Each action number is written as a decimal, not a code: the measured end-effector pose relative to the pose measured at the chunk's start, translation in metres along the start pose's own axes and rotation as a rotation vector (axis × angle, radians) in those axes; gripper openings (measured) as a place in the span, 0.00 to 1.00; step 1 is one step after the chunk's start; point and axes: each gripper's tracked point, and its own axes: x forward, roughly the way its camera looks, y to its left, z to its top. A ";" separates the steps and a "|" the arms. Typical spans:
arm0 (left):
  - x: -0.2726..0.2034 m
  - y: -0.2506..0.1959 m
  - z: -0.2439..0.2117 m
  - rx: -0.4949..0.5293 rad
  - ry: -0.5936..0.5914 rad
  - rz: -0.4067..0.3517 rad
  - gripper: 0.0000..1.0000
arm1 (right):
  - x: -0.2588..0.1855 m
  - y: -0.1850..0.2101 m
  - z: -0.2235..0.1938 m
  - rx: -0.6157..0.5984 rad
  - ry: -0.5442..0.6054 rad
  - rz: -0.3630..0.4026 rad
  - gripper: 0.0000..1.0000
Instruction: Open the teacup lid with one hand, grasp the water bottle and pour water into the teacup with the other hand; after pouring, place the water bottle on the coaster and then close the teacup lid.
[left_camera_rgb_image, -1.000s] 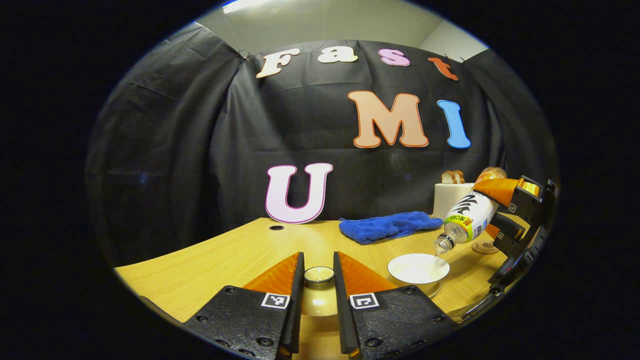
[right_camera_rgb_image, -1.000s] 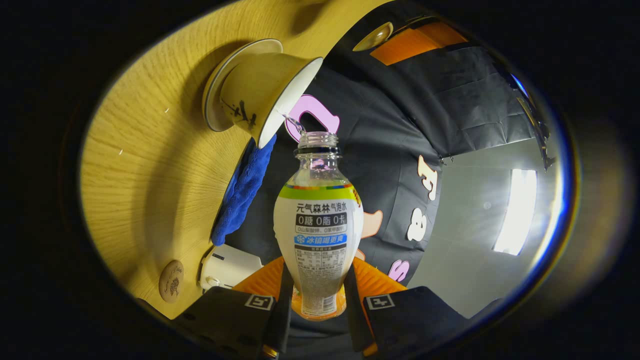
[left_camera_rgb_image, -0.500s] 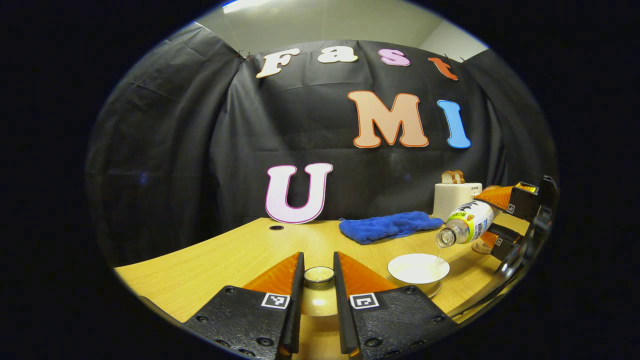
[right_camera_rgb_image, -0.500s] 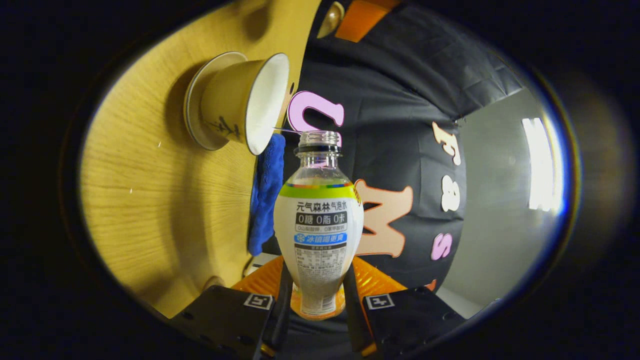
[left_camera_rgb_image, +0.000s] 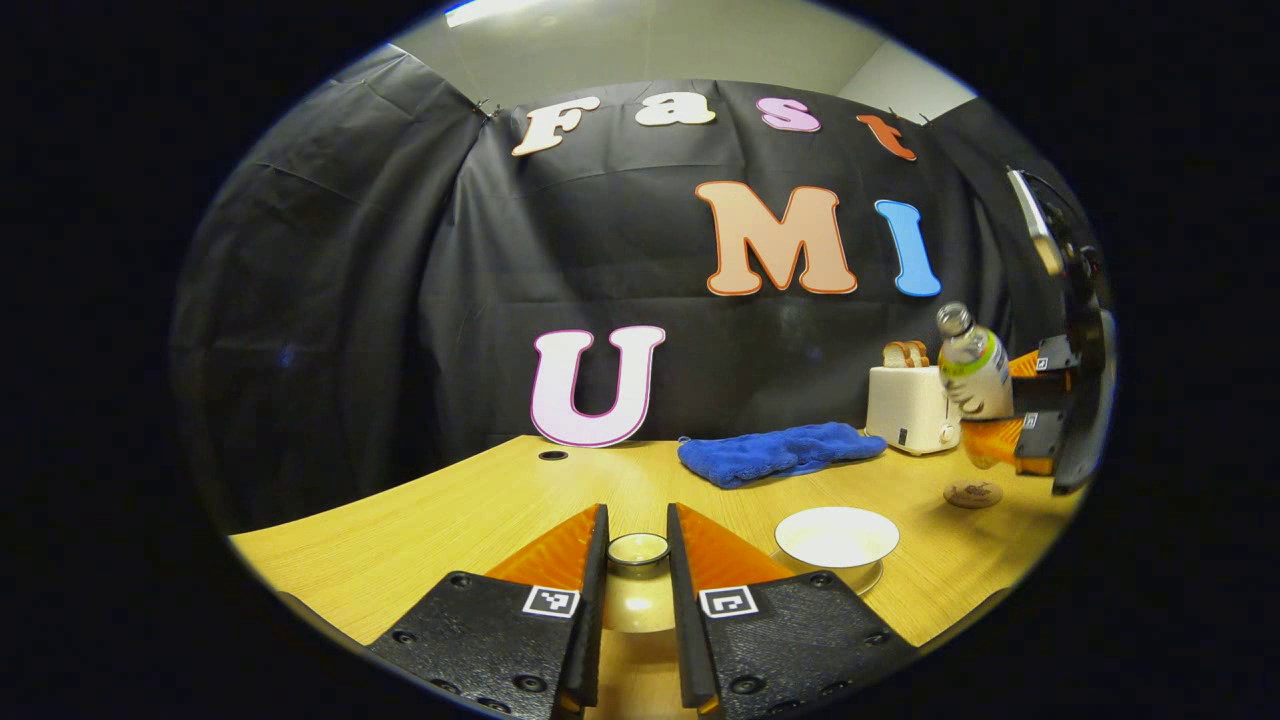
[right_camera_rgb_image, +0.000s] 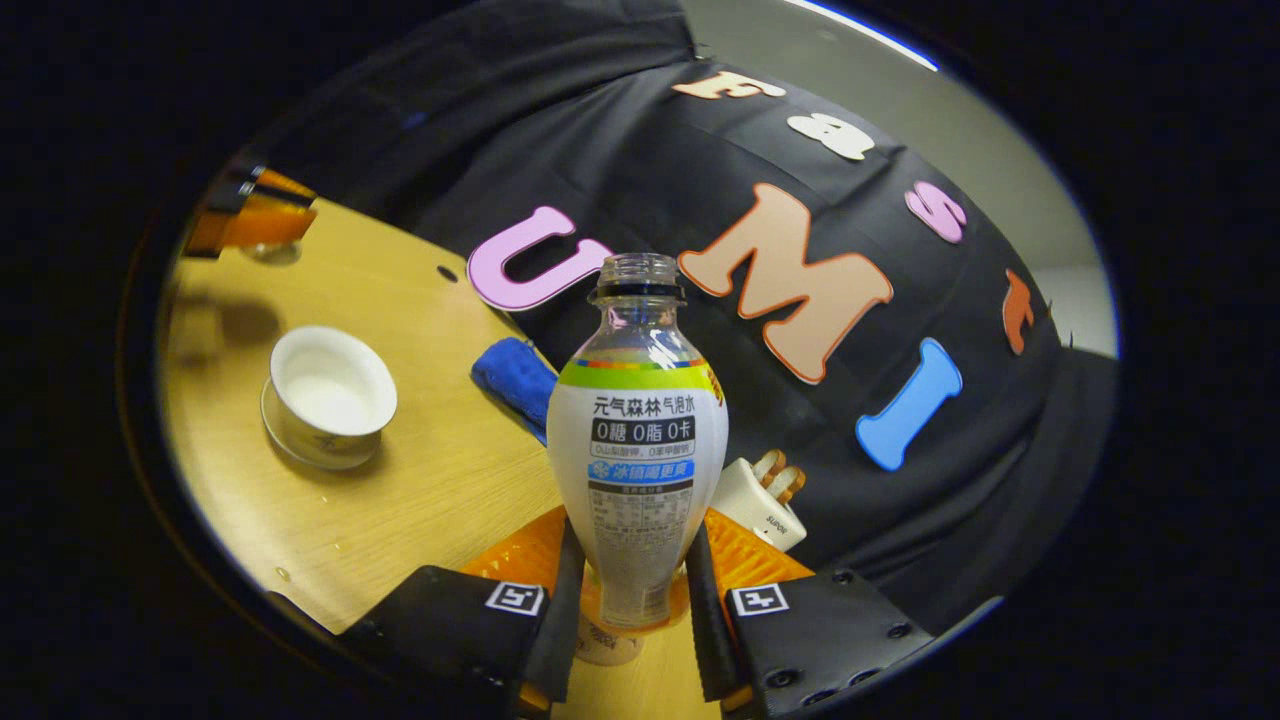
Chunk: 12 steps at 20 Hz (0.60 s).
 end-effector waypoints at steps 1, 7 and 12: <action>0.000 0.000 0.001 0.000 0.000 0.000 0.29 | -0.001 -0.007 -0.001 0.087 0.002 0.005 0.51; -0.001 0.001 0.000 0.000 -0.001 0.000 0.29 | 0.017 -0.031 -0.041 0.466 0.043 0.048 0.54; -0.002 0.000 -0.001 -0.001 -0.001 -0.002 0.29 | 0.027 -0.035 -0.076 0.657 0.067 0.064 0.53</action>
